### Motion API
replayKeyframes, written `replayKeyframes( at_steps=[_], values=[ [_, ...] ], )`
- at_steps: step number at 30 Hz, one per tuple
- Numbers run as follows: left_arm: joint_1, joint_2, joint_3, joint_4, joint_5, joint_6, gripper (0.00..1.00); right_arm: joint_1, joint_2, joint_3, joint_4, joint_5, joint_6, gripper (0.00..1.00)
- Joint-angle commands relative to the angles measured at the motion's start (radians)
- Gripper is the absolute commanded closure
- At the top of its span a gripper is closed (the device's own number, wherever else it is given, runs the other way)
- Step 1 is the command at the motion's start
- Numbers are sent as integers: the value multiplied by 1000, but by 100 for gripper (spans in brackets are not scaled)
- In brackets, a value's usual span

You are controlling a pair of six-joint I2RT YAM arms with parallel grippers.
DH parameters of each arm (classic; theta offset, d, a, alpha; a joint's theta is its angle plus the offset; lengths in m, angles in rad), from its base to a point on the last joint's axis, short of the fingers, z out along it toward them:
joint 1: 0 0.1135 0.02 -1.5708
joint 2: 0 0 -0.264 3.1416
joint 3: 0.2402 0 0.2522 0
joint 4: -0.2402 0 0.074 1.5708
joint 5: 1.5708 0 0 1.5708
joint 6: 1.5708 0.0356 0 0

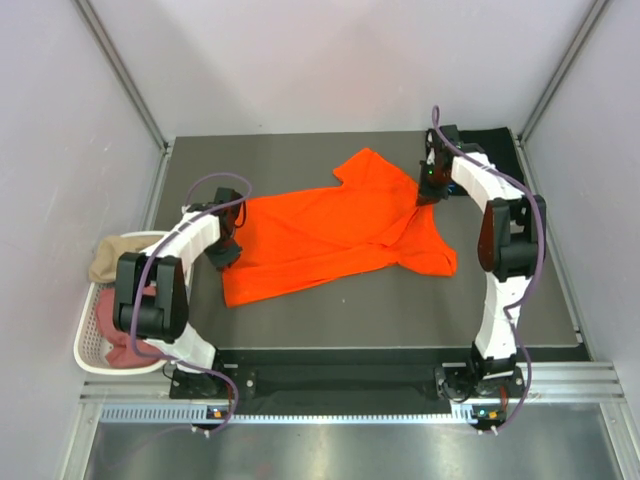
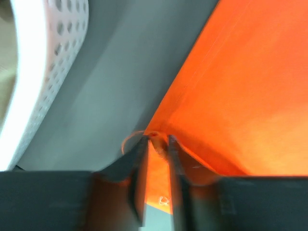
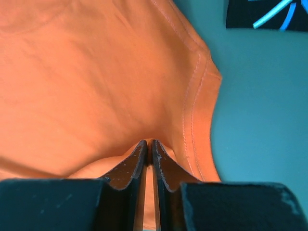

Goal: Fold and stack the t-shirts
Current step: Fold the tshirt

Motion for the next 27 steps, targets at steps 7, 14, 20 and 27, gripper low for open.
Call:
replayKeyframes(
  at_steps=[7,14,20,27],
  values=[
    [0,-183,104,-121,-43,-7,52,3,-14,72,-42,2,1,41],
    [-110,-419,-4,-34,158,125,56,-33,-247,-178,-24,42,8,24],
    [-138,-468,-149,85,374,110,67,-137,-428,-399,5,65,-9,22],
    [-136,-383,-237,177,475,39,77,-274,-515,-644,88,-5,16,46]
  ],
)
